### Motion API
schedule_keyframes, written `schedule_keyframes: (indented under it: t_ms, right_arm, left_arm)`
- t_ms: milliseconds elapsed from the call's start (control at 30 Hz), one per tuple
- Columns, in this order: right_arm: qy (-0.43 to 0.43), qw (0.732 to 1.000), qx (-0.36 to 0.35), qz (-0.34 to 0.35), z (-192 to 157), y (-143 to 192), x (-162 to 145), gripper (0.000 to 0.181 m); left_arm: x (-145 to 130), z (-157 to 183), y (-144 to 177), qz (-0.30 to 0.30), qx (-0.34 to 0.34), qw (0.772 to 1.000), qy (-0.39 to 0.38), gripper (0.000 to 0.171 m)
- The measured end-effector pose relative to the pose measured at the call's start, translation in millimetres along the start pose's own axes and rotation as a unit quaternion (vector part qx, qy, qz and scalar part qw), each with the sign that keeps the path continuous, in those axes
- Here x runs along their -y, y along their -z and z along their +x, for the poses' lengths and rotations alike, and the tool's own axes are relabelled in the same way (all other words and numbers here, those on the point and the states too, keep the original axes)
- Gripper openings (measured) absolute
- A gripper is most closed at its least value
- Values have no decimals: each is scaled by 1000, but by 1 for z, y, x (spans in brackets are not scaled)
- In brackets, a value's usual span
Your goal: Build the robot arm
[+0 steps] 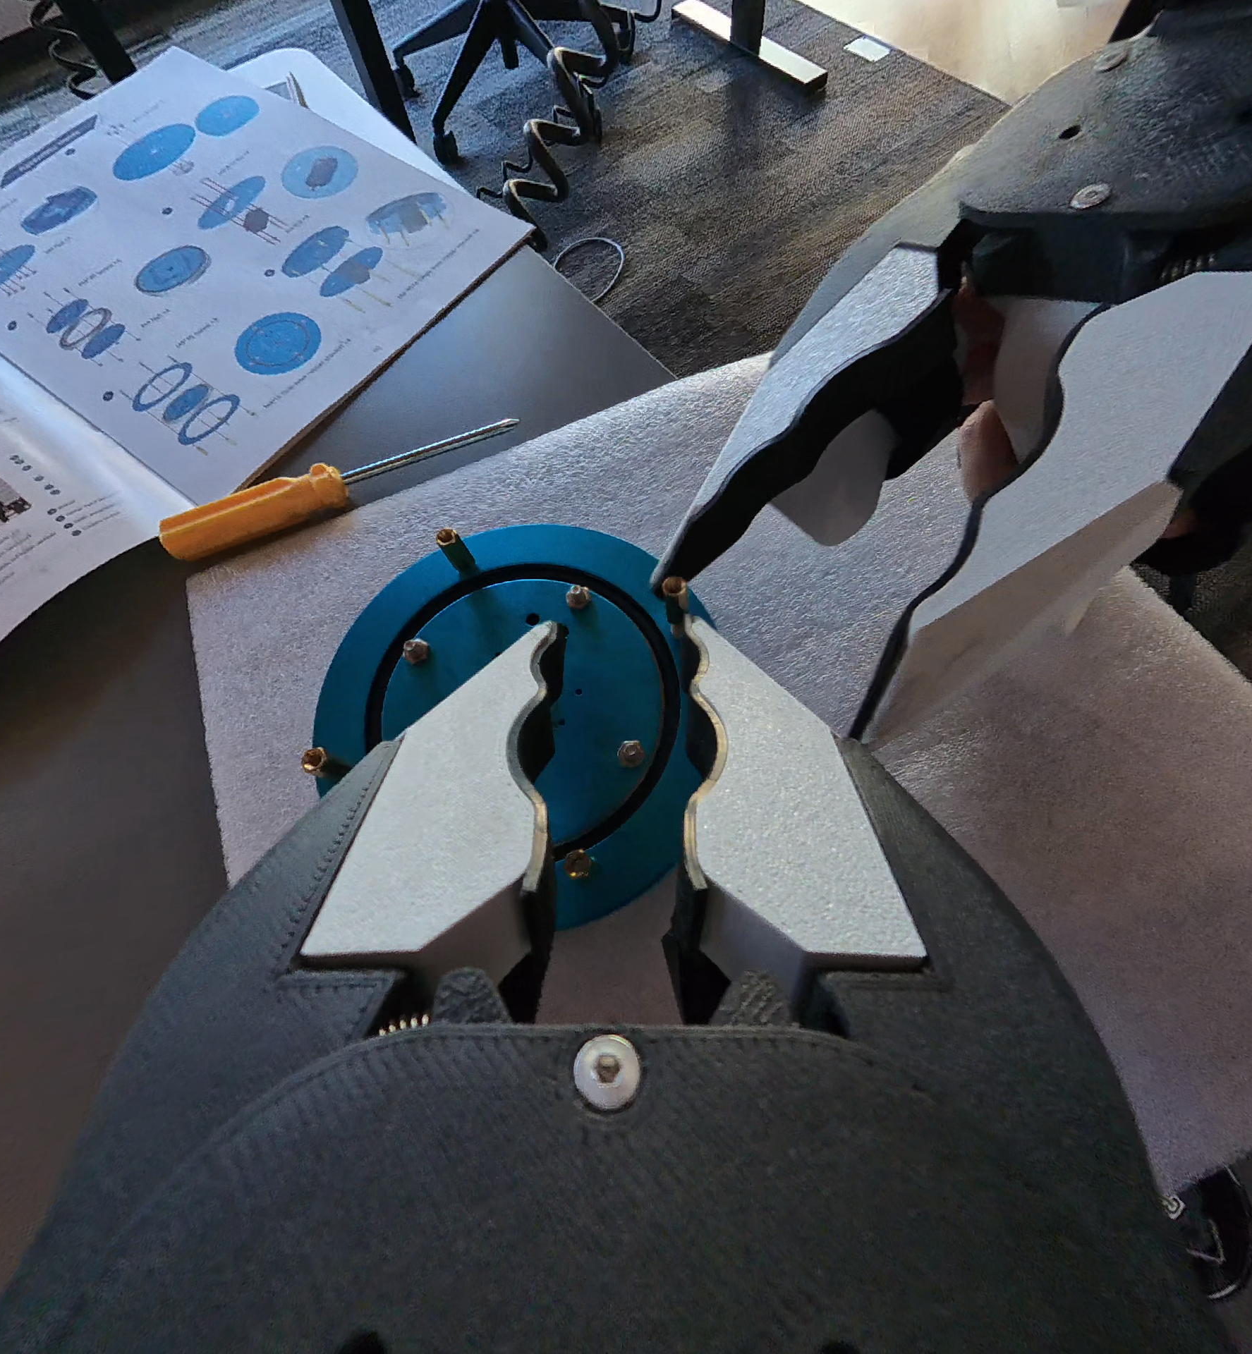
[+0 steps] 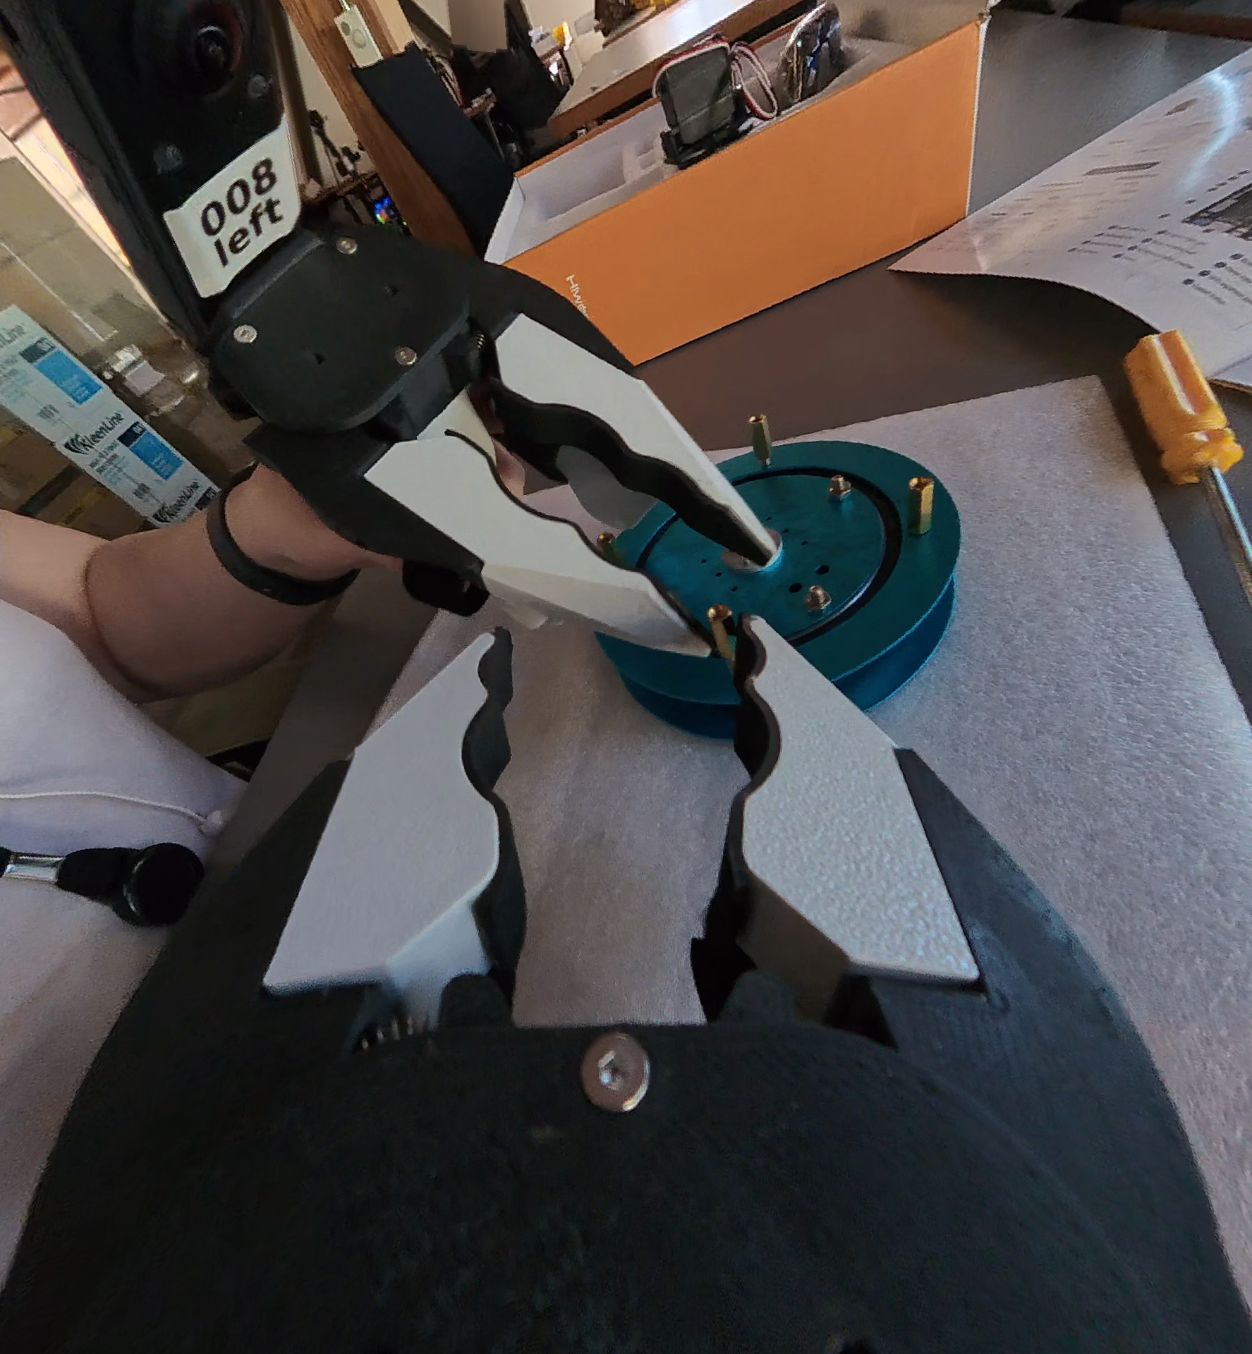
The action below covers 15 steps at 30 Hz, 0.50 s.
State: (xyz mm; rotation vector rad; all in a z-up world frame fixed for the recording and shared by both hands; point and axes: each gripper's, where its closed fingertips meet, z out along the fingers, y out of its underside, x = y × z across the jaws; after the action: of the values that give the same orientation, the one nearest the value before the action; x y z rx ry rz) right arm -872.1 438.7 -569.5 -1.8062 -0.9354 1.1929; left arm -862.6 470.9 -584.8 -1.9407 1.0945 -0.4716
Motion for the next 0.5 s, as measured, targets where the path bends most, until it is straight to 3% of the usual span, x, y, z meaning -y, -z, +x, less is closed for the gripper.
schedule_keyframes:
  t_ms: [133, 333, 500]
  right_arm:
    - [-7, 1000, -2, -4, -2, 7, -4, 55]
    - [8, 1000, -11, -5, 3, 0, -2, 64]
    - [20, 1000, -11, -9, -2, 3, -5, 64]
  left_arm:
    - [-7, -12, 3, -8, 24, 1000, 4, 27]
    - [2, 1, 7, 9, -13, 1000, 3, 32]
    - [2, -5, 2, 2, -1, 1000, 7, 33]
